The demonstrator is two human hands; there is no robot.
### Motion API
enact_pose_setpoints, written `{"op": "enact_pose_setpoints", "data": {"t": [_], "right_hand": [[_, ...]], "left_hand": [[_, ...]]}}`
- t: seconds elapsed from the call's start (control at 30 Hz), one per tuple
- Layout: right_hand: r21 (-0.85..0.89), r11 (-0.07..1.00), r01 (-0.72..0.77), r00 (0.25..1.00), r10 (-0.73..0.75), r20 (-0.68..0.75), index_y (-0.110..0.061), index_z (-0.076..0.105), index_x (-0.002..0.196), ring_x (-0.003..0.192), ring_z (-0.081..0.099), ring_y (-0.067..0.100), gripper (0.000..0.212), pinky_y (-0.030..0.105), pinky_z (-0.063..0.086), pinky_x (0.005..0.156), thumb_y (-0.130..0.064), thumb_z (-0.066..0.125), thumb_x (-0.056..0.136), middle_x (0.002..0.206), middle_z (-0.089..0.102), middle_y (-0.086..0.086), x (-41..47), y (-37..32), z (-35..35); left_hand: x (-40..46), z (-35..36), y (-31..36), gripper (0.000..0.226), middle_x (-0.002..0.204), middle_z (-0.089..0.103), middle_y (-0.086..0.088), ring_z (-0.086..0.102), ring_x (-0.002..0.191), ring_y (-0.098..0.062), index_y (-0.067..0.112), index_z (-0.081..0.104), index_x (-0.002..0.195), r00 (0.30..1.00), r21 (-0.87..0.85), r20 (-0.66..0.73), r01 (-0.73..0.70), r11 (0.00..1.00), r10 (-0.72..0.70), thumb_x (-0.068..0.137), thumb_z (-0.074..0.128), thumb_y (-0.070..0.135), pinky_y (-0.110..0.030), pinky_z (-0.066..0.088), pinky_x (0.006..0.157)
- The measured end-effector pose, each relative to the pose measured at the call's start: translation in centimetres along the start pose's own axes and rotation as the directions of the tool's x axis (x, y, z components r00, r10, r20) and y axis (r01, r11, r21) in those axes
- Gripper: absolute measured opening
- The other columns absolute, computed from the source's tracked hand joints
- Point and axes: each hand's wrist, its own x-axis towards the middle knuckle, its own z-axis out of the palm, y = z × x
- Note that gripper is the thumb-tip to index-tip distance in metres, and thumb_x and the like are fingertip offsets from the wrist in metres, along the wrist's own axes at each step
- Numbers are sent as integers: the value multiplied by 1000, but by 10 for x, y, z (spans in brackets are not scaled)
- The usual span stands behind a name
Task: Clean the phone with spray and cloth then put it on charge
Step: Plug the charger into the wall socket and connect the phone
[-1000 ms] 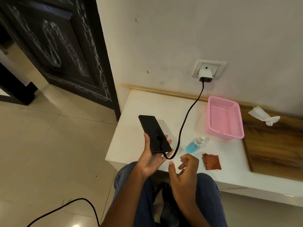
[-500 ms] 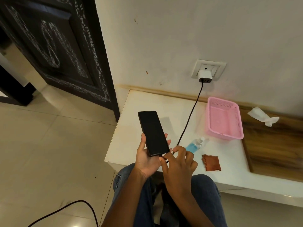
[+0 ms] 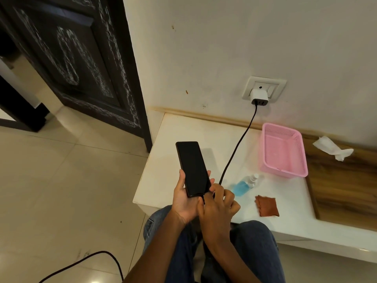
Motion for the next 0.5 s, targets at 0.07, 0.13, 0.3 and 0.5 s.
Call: {"op": "enact_pose_setpoints", "data": {"t": [0.07,0.13,0.3,0.5], "right_hand": [[6,1000,9,1000,-9,-4,-14,69,71,83,60,26,18,37,45,63,-15,84,61,96,66,7,3,1,1],[-4,999,40,999,-40,5,-16,69,72,82,61,25,16,37,45,62,-19,81,63,94,66,6,8,4,0],[77,991,107,994,-109,26,-22,68,72,84,61,21,17,34,48,64,-32,80,64,92,66,2,16,20,-19],[504,864,14,990,58,-127,-14,64,89,84,58,18,9,23,41,73,-13,68,81,88,63,0,78,57,-51]], "left_hand": [[0,0,0,73,108,69,-13,58,102,-22,7,67,116,1000,-9,-4,2,1000,-3,76,57,66,-39,38,106],[0,1,0,73,111,68,-13,54,108,-23,7,66,118,1000,-11,-2,6,1000,-6,75,58,66,-40,29,112],[0,5,-5,82,131,51,-15,46,121,-28,9,50,136,999,-13,-44,31,999,-32,79,52,67,-44,20,118],[6,2,-7,71,141,52,-9,51,124,-31,12,60,127,993,25,-119,-11,1000,14,76,58,62,-44,39,106]]}}
